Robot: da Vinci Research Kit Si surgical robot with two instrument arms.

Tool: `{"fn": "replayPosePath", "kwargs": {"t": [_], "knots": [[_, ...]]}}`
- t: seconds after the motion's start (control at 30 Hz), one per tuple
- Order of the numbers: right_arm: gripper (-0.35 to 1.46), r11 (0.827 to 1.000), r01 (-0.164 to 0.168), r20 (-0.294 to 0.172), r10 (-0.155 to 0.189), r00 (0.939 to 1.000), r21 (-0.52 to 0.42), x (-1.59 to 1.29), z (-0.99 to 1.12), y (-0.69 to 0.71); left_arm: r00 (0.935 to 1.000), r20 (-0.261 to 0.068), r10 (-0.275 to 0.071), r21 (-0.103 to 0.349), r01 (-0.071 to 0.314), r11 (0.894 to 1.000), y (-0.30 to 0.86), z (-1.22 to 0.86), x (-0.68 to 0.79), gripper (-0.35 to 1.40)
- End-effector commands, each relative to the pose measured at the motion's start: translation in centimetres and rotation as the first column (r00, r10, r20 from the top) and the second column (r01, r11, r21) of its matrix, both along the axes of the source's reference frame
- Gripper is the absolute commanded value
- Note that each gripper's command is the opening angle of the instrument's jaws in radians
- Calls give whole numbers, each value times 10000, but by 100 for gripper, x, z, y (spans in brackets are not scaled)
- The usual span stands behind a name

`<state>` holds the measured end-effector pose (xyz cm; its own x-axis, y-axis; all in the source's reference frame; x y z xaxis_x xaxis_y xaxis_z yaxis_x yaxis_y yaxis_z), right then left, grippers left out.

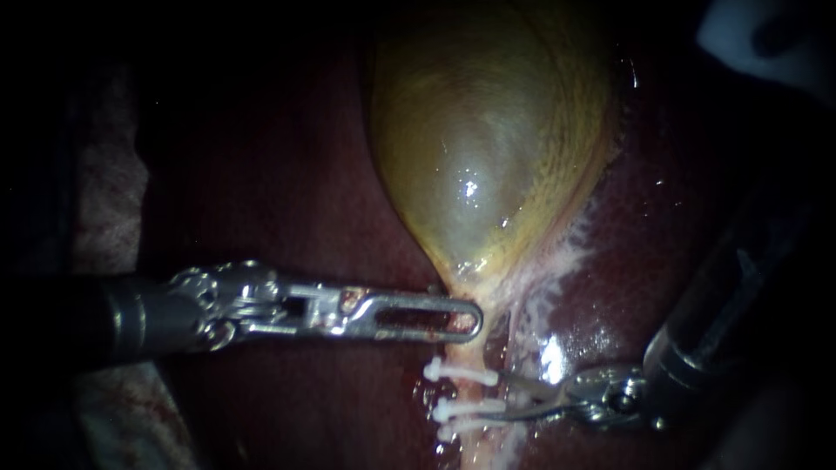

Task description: Go to the cutting position left tube

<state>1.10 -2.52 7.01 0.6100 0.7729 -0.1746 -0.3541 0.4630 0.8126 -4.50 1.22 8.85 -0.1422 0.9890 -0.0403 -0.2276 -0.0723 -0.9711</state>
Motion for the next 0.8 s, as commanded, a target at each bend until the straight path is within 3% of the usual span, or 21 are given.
{"fn": "replayPosePath", "kwargs": {"t": [0.03, 0.43, 0.8], "knots": [[113, 10000, 42, 2, -42, 10000, 21, 0, 1, 1, 10000, 1, -2, 4, 2, 10000, 0, 0, 0, -35], [99, 9990, 416, 69, -417, 9991, 156, 9, 17, 1, 10000, 1, -2, 13, 2, 10000, 0, -2, 0, -35], [89, 9984, 316, 62, -319, 9995, 479, 17, 34, 8, 10000, 8, 12, -43, -12, 10000, 0, -3, 0, -35]]}}
